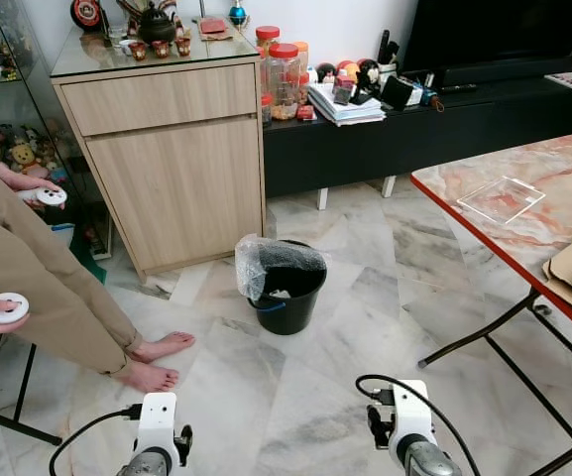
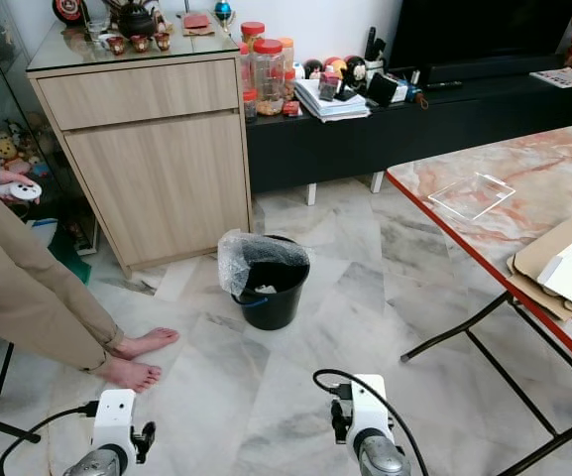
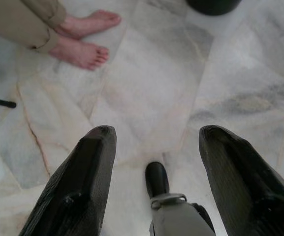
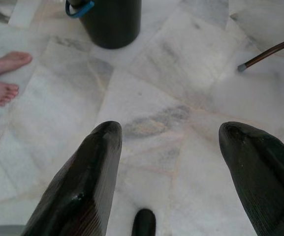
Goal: Picking trash to rubbish bin
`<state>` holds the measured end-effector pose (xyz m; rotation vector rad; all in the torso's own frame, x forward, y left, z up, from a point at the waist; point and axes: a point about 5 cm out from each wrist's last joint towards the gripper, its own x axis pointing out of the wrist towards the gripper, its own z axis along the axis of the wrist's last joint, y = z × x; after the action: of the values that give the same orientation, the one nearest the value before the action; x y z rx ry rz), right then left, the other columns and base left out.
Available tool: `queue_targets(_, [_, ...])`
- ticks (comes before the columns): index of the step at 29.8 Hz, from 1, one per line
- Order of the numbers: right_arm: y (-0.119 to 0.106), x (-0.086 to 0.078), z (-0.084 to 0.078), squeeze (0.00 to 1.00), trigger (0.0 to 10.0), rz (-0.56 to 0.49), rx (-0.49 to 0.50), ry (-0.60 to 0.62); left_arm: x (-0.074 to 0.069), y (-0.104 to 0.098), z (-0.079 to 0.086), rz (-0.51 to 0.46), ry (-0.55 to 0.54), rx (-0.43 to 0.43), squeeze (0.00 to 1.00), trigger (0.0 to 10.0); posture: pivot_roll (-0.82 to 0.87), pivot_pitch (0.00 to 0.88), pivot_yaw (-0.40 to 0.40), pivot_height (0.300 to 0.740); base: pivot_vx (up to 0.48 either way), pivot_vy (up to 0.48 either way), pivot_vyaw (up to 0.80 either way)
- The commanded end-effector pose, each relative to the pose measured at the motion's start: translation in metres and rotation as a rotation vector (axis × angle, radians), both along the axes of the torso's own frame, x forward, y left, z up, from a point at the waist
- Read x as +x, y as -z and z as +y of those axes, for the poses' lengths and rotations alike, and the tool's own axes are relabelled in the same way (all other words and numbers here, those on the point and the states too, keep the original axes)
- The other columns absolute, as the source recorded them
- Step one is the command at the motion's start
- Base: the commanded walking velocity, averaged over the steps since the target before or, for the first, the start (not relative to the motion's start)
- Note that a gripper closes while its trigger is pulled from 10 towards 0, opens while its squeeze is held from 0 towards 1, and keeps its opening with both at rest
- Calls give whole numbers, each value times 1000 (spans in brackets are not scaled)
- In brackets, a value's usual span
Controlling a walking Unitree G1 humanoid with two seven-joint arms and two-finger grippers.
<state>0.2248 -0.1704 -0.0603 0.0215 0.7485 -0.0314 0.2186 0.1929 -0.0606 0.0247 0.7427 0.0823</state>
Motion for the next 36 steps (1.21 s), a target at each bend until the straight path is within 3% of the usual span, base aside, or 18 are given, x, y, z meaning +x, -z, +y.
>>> queue_targets(1, [-7, 10, -1, 0, 10000, -51, 1, 10, 7, -6, 0, -48, 10, 18, 0, 10000, -61, 0, -25, 740, 0, 0, 0])
queue_targets(6, [-21, 27, 3, 0, 10000, -146, -1, -33, 20, -18, 3, -160, -38, 10, 0, 10000, -48, 0, -33, 740, 0, 0, 0])
queue_targets(8, [-47, 55, 9, 0, 10000, -291, 23, -68, 40, -38, 5, -300, -27, 38, 0, 10000, -62, 0, -47, 740, 0, 0, 0])
queue_targets(9, [-47, 55, 9, 0, 10000, -291, 23, -68, 40, -38, 5, -300, -27, 38, 0, 10000, -62, 0, -47, 740, 0, 0, 0])
queue_targets(12, [-82, 86, 17, 0, 10000, -462, 50, -101, 60, -63, 0, -459, -11, 58, 0, 10000, -59, 0, -55, 740, 0, 0, 0])
queue_targets(18, [-109, 106, 27, 0, 10000, -577, 90, -82, 76, -82, -11, -568, -21, 42, 0, 10000, -66, 0, -57, 740, 0, 0, 0])
queue_targets(24, [-116, 110, 37, 0, 10000, -611, 130, -93, 84, -93, -11, -621, -28, 42, 0, 10000, -58, 0, -66, 740, 0, 0, 0])
queue_targets(36, [-116, 108, 35, 0, 10000, -631, 151, -86, 82, -95, -6, -655, -48, 55, 0, 10000, -57, 0, -74, 740, 0, 0, -127])
